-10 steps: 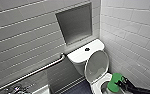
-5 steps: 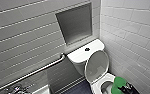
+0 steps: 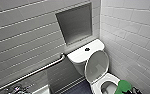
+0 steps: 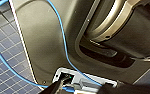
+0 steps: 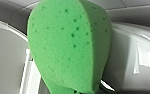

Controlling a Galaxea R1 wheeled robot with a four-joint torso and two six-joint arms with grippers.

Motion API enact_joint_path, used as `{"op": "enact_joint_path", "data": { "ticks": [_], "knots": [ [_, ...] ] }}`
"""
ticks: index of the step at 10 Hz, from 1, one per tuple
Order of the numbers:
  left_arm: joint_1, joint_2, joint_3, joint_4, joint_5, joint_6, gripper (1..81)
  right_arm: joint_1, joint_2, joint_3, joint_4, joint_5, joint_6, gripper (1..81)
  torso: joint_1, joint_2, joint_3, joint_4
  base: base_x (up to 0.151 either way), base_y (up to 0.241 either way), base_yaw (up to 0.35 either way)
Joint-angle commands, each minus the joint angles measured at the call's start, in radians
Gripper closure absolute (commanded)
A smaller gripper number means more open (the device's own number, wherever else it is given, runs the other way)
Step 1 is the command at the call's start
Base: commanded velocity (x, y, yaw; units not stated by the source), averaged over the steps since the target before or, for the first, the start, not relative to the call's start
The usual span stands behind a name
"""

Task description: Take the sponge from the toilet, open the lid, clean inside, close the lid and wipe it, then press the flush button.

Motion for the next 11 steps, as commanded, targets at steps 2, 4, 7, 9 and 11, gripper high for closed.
{"op": "enact_joint_path", "data": {
  "ticks": [2, 4, 7, 9, 11],
  "knots": [
    [0.012, -0.004, -0.006, 0.000, 0.088, 0.007, 1.0, -0.022, -0.179, 0.145, 0.013, 0.062, 0.013, 81.1, 0.000, 0.000, 0.000, 0.000, 0.000, 0.000, 0.000],
    [0.011, -0.001, -0.006, 0.001, 0.088, 0.007, 1.0, -0.111, -0.173, 0.134, 0.021, 0.128, 0.013, 81.1, 0.000, 0.000, 0.000, 0.000, 0.000, 0.000, 0.000],
    [0.011, 0.005, -0.004, 0.004, 0.088, 0.008, 1.0, -0.208, -0.141, 0.122, 0.022, 0.190, 0.013, 81.1, 0.000, 0.000, 0.000, 0.000, 0.000, 0.000, 0.000],
    [0.011, 0.010, -0.004, 0.007, 0.088, 0.008, 1.0, -0.264, -0.145, 0.147, 0.027, 0.246, 0.013, 81.1, 0.000, 0.000, 0.000, 0.000, 0.000, 0.000, 0.000],
    [0.012, 0.013, -0.004, 0.009, 0.087, 0.008, 1.0, -0.324, -0.144, 0.188, 0.013, 0.290, 0.007, 81.1, 0.000, 0.000, 0.000, 0.000, 0.000, 0.000, 0.000]
  ]
}}
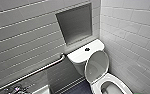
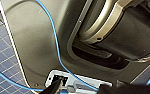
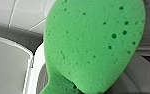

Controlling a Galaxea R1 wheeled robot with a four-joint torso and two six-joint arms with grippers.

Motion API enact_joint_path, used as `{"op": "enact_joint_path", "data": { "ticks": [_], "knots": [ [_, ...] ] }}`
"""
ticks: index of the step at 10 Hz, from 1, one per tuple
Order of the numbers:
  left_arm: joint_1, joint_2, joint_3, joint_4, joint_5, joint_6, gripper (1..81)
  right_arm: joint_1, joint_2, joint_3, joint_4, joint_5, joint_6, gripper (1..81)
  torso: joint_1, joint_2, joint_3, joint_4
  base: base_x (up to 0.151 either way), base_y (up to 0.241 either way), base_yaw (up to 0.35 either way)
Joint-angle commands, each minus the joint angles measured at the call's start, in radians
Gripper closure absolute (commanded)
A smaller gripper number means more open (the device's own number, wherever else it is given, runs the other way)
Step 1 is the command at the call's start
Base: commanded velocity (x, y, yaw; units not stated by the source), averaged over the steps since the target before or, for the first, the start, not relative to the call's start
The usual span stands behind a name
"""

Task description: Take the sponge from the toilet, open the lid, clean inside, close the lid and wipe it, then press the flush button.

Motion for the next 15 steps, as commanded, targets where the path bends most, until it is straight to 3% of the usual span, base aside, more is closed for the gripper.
{"op": "enact_joint_path", "data": {
  "ticks": [1, 3, 6, 8, 9, 12, 15],
  "knots": [
    [0.011, -0.007, -0.004, 0.003, 0.087, 0.007, 1.0, -0.063, -0.049, 0.108, -0.007, -0.114, -0.005, 81.1, 0.000, 0.000, 0.000, 0.000, 0.000, 0.000, 0.000],
    [0.011, 0.001, -0.004, 0.005, 0.080, 0.015, 1.0, -0.076, -0.086, 0.227, -0.012, -0.111, -0.027, 81.1, 0.000, 0.000, 0.000, 0.000, 0.000, 0.000, 0.000],
    [0.011, 0.004, -0.004, 0.003, 0.080, 0.022, 1.0, -0.053, -0.110, 0.370, 0.000, -0.082, -0.138, 81.1, 0.000, 0.000, 0.000, 0.000, 0.000, 0.000, 0.000],
    [0.012, 0.004, -0.002, 0.003, 0.079, 0.022, 1.0, 0.002, -0.121, 0.385, 0.000, -0.097, -0.143, 81.1, 0.000, 0.000, 0.000, 0.000, 0.000, 0.000, 0.000],
    [0.011, 0.004, -0.004, 0.003, 0.079, 0.022, 1.0, 0.050, -0.135, 0.390, 0.000, -0.136, -0.143, 81.1, 0.000, 0.000, 0.000, 0.000, 0.000, 0.000, 0.000],
    [0.011, 0.006, -0.004, 0.003, 0.077, 0.022, 1.0, 0.232, -0.129, 0.390, 0.000, -0.355, -0.143, 81.1, 0.000, 0.000, 0.000, 0.000, 0.000, 0.000, 0.000],
    [0.011, 0.007, -0.004, 0.003, 0.076, 0.022, 1.0, 0.373, -0.012, 0.245, 0.000, -0.572, -0.143, 81.1, 0.000, 0.000, 0.000, 0.000, 0.000, 0.000, 0.000]
  ]
}}
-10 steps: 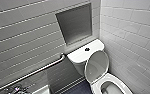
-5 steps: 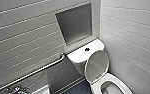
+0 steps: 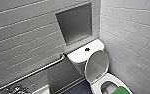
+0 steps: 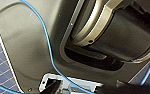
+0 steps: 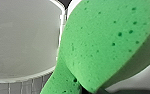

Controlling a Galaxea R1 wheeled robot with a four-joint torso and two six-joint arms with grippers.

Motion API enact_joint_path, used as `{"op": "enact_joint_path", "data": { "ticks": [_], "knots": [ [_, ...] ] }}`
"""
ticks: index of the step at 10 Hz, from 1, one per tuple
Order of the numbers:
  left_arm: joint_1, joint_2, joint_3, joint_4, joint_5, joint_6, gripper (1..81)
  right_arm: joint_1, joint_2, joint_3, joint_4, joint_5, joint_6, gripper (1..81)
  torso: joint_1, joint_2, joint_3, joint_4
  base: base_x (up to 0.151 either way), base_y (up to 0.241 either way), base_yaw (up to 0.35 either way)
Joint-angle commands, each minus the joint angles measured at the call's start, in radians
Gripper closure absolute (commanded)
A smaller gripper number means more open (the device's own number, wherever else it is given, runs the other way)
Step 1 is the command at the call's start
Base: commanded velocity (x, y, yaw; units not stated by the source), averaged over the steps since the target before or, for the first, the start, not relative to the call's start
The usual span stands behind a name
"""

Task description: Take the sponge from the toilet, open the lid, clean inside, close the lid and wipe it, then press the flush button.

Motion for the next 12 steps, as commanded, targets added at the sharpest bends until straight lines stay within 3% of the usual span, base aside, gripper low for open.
{"op": "enact_joint_path", "data": {
  "ticks": [1, 2, 7, 12],
  "knots": [
    [0.010, -0.011, -0.004, 0.002, 0.086, 0.001, 1.0, 0.207, 0.077, -0.144, -0.021, -0.280, -0.005, 81.1, 0.000, 0.000, 0.000, 0.000, 0.000, 0.000, 0.000],
    [0.010, -0.011, -0.004, 0.002, 0.086, 0.003, 1.0, 0.255, 0.121, -0.193, -0.026, -0.342, -0.005, 81.1, 0.000, 0.000, 0.000, 0.000, 0.000, 0.000, 0.000],
    [0.010, -0.011, -0.004, 0.002, 0.086, 0.001, 1.0, 0.434, 0.232, -0.320, -0.030, -0.511, -0.005, 81.1, 0.000, 0.000, 0.000, 0.000, 0.000, 0.000, 0.000],
    [0.010, -0.014, -0.004, 0.001, 0.090, 0.001, 1.0, 0.429, 0.364, -0.566, -0.062, -0.531, -0.004, 81.1, 0.000, 0.000, 0.000, 0.000, 0.000, 0.000, 0.000]
  ]
}}
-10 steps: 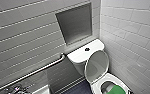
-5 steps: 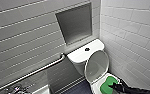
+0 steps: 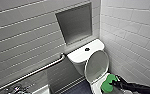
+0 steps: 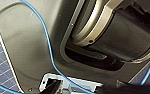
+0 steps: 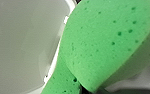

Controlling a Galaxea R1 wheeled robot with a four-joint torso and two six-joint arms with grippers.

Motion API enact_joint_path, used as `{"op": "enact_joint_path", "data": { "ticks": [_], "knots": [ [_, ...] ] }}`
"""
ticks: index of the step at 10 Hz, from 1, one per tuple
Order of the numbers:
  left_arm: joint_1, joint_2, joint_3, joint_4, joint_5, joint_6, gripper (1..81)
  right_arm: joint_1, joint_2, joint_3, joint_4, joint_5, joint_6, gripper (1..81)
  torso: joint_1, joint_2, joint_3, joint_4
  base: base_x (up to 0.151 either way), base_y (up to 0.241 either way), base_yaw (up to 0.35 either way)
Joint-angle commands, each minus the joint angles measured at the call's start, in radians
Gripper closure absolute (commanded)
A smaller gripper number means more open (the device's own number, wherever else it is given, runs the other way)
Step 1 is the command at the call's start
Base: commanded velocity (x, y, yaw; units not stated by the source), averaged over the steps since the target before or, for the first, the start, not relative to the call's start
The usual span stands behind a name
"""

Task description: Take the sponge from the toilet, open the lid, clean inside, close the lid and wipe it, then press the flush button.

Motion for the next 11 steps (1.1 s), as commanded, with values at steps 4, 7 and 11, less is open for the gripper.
{"op": "enact_joint_path", "data": {
  "ticks": [4, 7, 11],
  "knots": [
    [0.012, -0.019, -0.004, -0.004, 0.098, 0.001, 1.0, 0.068, -0.013, -0.075, -0.016, 0.057, 0.009, 81.1, 0.000, 0.000, 0.000, 0.000, 0.000, 0.000, 0.000],
    [0.012, -0.014, -0.004, 0.001, 0.098, 0.001, 1.0, 0.021, -0.142, 0.066, -0.015, 0.143, 0.012, 81.1, 0.000, 0.000, 0.000, 0.000, 0.000, 0.000, 0.000],
    [0.010, -0.012, -0.004, 0.001, 0.098, 0.001, 1.0, -0.071, -0.236, 0.142, -0.010, 0.240, 0.033, 81.1, 0.000, 0.000, 0.000, 0.000, 0.000, 0.000, 0.000]
  ]
}}
